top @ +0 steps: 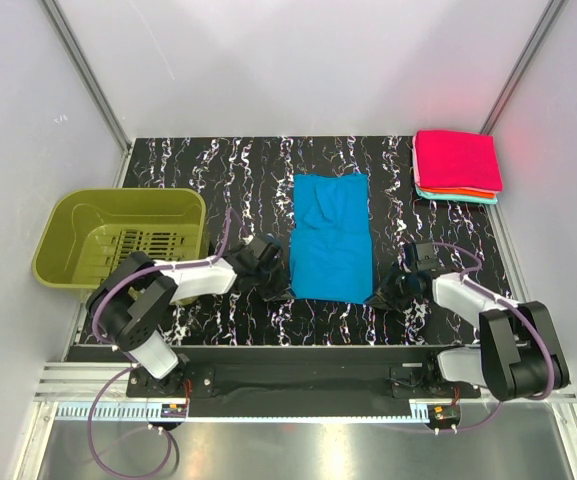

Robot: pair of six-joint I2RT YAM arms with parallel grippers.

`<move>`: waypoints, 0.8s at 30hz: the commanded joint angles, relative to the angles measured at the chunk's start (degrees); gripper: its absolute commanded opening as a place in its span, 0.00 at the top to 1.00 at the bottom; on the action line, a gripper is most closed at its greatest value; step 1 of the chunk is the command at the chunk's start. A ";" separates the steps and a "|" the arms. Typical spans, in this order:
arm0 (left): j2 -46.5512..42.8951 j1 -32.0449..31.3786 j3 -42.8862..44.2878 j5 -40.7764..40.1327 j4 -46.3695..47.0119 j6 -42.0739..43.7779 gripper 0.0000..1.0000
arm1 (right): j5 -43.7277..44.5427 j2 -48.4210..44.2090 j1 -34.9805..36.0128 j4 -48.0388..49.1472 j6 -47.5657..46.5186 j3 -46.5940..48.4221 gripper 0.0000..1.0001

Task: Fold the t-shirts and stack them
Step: Fold the tshirt

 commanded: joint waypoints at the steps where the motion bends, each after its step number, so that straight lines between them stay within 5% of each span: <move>1: -3.13 -0.39 1.30 -2.78 -2.99 2.19 1.00 | 1.83 -3.97 0.49 -3.12 -1.98 1.66 1.00; 16: -23.00 -11.54 2.88 -13.59 -18.72 0.18 1.00 | 5.34 -34.55 0.93 -29.67 -4.80 7.37 1.00; 24: -25.56 -15.95 9.36 -15.19 -22.41 -0.62 1.00 | 5.52 -36.96 0.93 -31.01 -4.97 11.86 1.00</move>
